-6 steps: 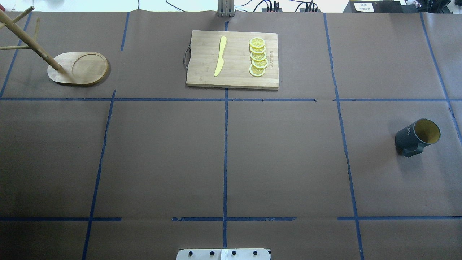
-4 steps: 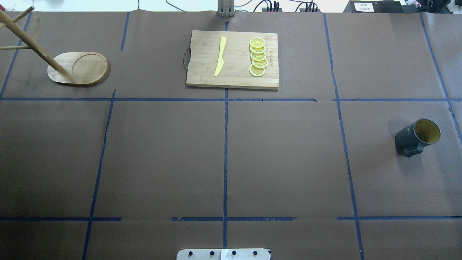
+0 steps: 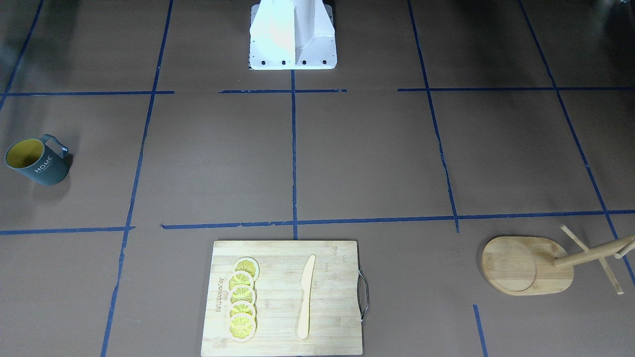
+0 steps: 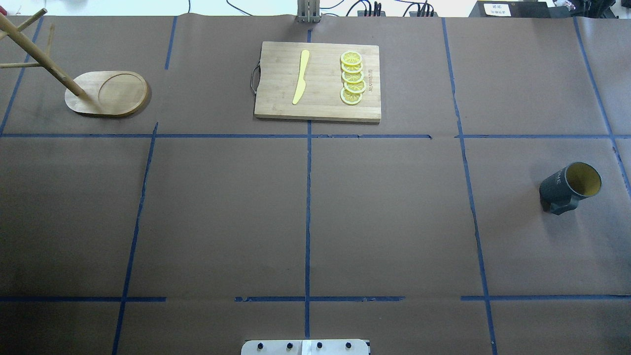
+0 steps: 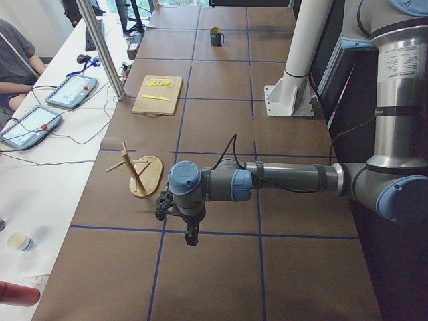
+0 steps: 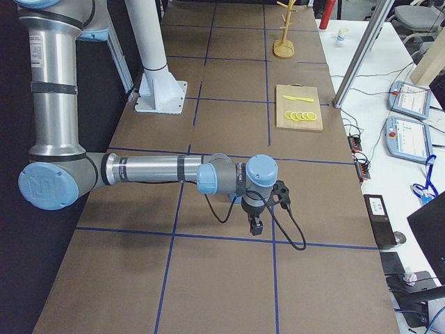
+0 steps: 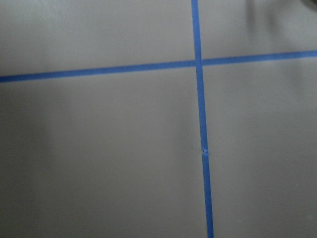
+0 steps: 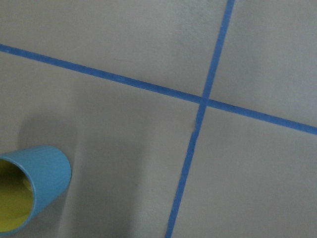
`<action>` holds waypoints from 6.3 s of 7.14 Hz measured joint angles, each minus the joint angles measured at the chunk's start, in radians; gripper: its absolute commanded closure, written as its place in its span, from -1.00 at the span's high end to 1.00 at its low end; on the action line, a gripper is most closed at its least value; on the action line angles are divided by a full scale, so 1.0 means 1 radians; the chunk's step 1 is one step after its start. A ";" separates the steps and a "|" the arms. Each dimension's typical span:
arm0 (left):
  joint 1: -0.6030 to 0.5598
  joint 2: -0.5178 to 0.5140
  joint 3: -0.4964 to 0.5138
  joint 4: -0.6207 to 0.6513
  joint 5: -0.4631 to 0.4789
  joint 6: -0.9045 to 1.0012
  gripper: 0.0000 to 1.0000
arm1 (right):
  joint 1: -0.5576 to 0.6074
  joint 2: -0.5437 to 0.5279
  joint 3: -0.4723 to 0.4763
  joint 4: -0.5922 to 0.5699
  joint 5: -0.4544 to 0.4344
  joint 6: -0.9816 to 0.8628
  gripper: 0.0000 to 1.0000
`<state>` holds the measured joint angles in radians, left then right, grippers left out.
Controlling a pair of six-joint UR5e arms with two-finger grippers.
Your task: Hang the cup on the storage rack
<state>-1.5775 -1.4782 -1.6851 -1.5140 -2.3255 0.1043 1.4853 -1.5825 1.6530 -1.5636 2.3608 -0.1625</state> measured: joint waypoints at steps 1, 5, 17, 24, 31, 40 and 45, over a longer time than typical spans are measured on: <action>0.000 0.005 -0.015 0.001 0.000 0.000 1.00 | -0.031 0.019 0.005 0.010 0.000 0.006 1.00; 0.001 0.010 -0.031 0.000 0.000 0.000 1.00 | -0.140 0.038 0.013 0.246 0.001 0.025 1.00; 0.002 0.009 -0.033 -0.009 0.000 0.000 1.00 | -0.357 -0.057 0.000 0.332 -0.083 0.149 -0.79; 0.001 0.009 -0.035 -0.010 0.000 0.000 1.00 | -0.356 -0.045 0.051 0.323 -0.076 0.165 -1.00; 0.001 0.009 -0.043 -0.011 -0.001 0.000 1.00 | -0.653 0.376 0.260 -0.052 -0.216 1.100 -1.00; 0.002 0.009 -0.044 -0.010 -0.002 0.000 1.00 | -0.991 0.815 -0.076 -0.095 -0.435 1.587 0.55; 0.002 0.009 -0.044 -0.011 -0.002 0.000 1.00 | -0.996 0.811 -0.064 -0.083 -0.449 1.587 0.99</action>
<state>-1.5754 -1.4695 -1.7294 -1.5248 -2.3271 0.1043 0.4898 -0.7712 1.5893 -1.6467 1.9123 1.4249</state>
